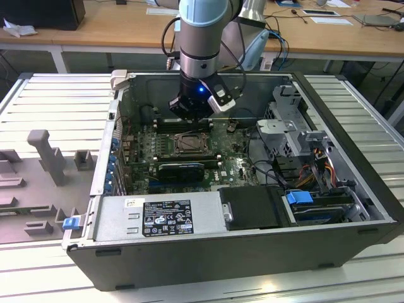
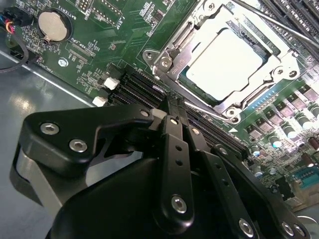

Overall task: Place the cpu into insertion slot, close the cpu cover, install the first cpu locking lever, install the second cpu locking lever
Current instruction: 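Install the first cpu locking lever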

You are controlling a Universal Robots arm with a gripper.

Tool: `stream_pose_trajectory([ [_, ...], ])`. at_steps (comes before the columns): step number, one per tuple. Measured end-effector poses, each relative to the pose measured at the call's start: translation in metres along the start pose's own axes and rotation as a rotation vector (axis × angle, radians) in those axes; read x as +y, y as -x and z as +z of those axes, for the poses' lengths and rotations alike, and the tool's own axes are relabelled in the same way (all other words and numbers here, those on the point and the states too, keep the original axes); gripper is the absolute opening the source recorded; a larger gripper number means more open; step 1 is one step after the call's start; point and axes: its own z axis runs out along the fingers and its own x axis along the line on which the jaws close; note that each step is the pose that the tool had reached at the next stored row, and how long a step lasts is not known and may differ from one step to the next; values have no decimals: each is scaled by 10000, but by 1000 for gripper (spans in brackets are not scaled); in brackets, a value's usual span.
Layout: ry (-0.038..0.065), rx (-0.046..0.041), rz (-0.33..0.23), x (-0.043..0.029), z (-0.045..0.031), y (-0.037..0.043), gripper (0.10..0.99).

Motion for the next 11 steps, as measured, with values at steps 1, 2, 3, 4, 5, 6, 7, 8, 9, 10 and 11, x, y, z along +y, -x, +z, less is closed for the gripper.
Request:
stream_pose_trajectory([
  [1, -2, 0, 0, 0, 2, 1, 106],
  [2, -9, 1, 2, -1, 6, 2, 106],
  [3, -14, 2, 4, -2, 9, 4, 106],
  [4, -17, 2, 8, -2, 11, 6, 106],
  [5, -22, 0, 21, -3, 14, 8, 106],
  [6, -28, 0, 31, -3, 16, 9, 106],
  [7, -33, -1, 39, -4, 20, 11, 106],
  [8, -37, -2, 45, -4, 23, 12, 106],
  [9, -37, -3, 52, -5, 32, 13, 106],
  [10, -38, -3, 57, -7, 39, 15, 106],
  [11, -39, -3, 60, -7, 42, 15, 106],
])
